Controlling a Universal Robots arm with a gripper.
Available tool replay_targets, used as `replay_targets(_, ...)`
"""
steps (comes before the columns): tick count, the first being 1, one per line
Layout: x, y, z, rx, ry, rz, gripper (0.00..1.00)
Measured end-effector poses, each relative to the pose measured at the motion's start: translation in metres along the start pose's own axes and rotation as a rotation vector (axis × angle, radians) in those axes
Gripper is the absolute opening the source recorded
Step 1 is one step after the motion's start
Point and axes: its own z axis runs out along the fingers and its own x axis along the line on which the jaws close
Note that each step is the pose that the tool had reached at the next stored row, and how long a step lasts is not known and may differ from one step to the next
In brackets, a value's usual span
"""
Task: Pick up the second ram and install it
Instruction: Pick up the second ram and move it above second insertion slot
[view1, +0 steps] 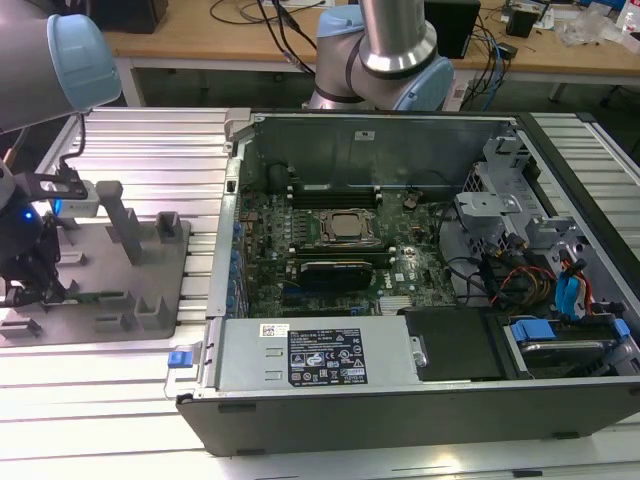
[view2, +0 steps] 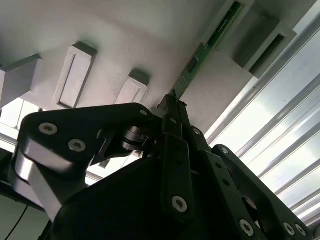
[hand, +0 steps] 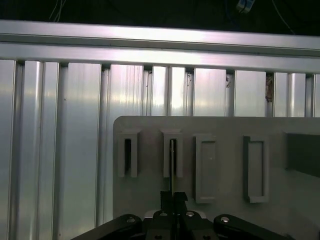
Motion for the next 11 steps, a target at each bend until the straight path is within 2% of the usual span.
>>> replay_targets(4,-0.0001,0.0001,-0.0020,0.0004,-0.0003,0.001,0.09)
replay_targets(7,-0.0003,0.0002,-0.0108,0.0001,-0.0002,0.001,0.09)
replay_targets(11,-0.0012,0.0005,-0.0311,0.0002,-0.0002,0.001,0.09)
